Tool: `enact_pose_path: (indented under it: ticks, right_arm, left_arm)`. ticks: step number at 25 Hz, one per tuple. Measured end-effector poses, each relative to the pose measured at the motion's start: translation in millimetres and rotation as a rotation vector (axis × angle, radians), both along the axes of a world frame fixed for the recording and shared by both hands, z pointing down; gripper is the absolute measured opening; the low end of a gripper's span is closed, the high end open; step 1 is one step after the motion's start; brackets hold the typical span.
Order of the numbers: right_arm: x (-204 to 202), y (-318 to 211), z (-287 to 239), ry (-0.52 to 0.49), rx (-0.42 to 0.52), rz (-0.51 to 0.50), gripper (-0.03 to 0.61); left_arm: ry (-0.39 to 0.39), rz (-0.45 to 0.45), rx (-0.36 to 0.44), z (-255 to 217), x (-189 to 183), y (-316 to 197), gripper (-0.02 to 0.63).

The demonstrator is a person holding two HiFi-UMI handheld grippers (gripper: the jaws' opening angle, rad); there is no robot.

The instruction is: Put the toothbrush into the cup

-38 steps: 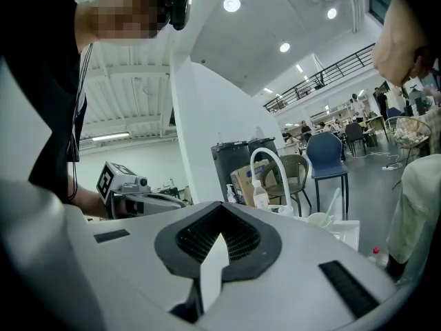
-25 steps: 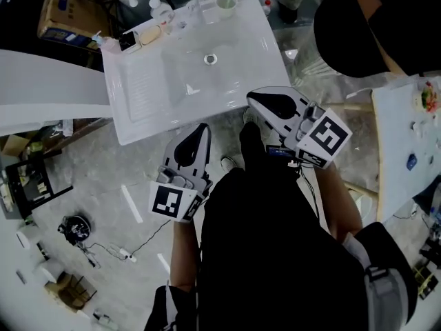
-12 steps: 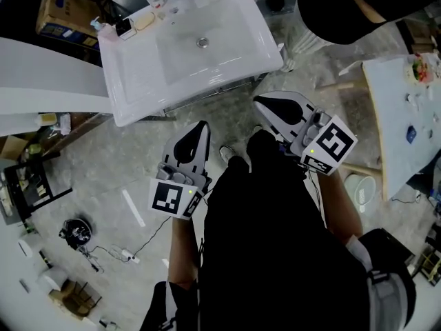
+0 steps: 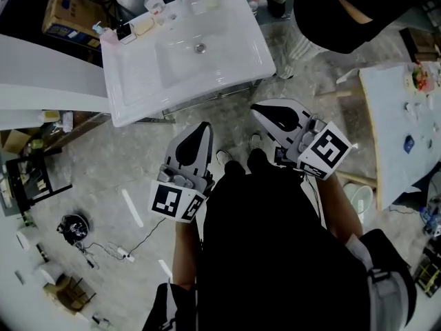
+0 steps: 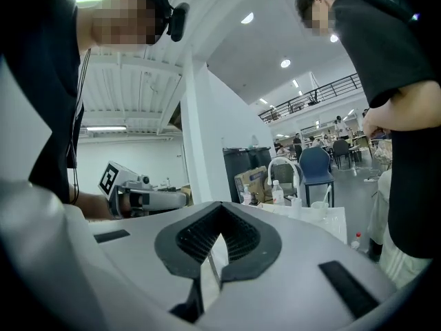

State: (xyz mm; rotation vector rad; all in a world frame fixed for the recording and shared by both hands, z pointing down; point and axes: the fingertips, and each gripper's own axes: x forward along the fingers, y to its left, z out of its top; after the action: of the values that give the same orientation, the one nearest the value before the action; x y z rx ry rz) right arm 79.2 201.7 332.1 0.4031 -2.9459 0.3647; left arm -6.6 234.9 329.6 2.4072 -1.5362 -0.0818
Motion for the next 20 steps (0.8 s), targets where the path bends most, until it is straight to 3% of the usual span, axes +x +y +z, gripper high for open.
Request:
enact_pose_path:
  ticks: [20]
  right_arm:
    - [13,-4,-9,-0.035,0.055,0.039,0.011]
  left_arm:
    - [-0.04,0.01,-0.001,1,21,1,0.008]
